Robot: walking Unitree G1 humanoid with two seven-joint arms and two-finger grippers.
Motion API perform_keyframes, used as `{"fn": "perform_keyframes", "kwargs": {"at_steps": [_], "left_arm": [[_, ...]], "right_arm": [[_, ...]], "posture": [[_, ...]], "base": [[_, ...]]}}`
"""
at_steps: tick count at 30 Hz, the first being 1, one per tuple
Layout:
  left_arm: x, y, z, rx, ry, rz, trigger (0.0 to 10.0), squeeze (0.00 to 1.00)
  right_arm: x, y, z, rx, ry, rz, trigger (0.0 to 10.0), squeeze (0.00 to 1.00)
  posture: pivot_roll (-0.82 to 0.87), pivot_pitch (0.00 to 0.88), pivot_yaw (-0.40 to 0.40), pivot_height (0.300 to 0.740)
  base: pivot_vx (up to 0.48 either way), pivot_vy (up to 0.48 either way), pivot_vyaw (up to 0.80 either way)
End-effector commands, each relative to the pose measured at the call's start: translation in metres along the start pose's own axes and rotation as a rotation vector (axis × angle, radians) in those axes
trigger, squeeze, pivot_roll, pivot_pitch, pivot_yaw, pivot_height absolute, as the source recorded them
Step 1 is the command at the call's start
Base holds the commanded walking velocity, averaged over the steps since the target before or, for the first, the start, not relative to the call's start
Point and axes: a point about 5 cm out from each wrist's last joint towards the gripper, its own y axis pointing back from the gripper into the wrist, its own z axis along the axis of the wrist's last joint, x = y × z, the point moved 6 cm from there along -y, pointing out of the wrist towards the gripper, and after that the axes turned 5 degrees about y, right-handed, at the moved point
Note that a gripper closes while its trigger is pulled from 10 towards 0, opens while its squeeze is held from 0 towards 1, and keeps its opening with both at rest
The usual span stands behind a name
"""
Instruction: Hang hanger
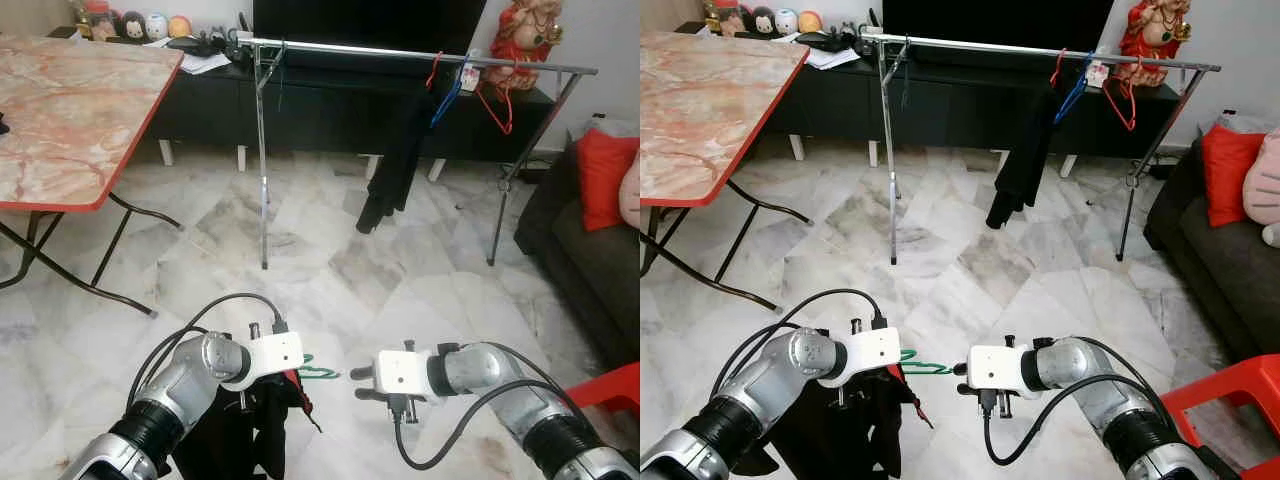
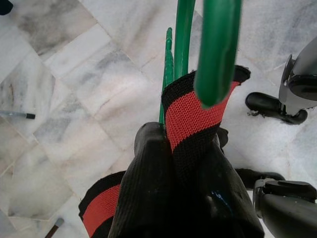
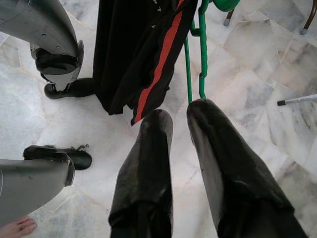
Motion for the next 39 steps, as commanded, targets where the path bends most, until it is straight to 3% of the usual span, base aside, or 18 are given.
{"fn": "perform_keyframes", "kwargs": {"at_steps": [1,15,16,18,19,20,39], "left_arm": [[0.001,0.002,0.011,-0.044,-0.015,-0.002,10.0,0.0],[-0.002,0.002,0.014,-0.054,-0.021,-0.019,10.0,0.0],[-0.002,0.002,0.015,-0.055,-0.023,-0.021,10.0,0.0],[-0.003,0.002,0.016,-0.063,-0.026,-0.025,10.0,0.0],[-0.004,0.003,0.018,-0.072,-0.029,-0.031,10.0,0.0],[-0.005,0.003,0.019,-0.078,-0.027,-0.035,10.0,0.0],[-0.018,0.013,0.042,-0.202,-0.026,-0.132,10.0,0.0]], "right_arm": [[0.0,0.003,0.0,0.0,0.003,-0.001,0.0,0.0],[0.001,0.002,-0.002,0.017,0.01,0.006,0.0,0.0],[0.001,0.002,-0.004,0.026,0.015,0.004,10.0,0.0],[0.001,0.002,-0.004,0.026,0.007,0.005,10.0,0.0],[0.002,0.002,-0.003,0.021,0.003,0.01,10.0,0.73],[0.002,0.002,-0.003,0.017,-0.002,0.012,10.0,1.0],[0.005,0.003,-0.003,0.022,0.005,0.03,10.0,1.0]], "posture": [[-0.01,0.0,-0.159,0.74],[-0.01,0.0,-0.159,0.74],[-0.01,0.0,-0.158,0.74],[-0.01,0.0,-0.158,0.74],[-0.01,0.0,-0.159,0.74],[-0.01,0.0,-0.159,0.74],[-0.01,0.0,-0.162,0.74]], "base": [[0.0,0.0,0.0],[0.0,0.0,0.0],[0.0,0.0,0.0],[0.0,0.0,0.0],[0.0,0.0,0.0],[0.0,0.0,0.0],[0.0,0.0,0.0]]}}
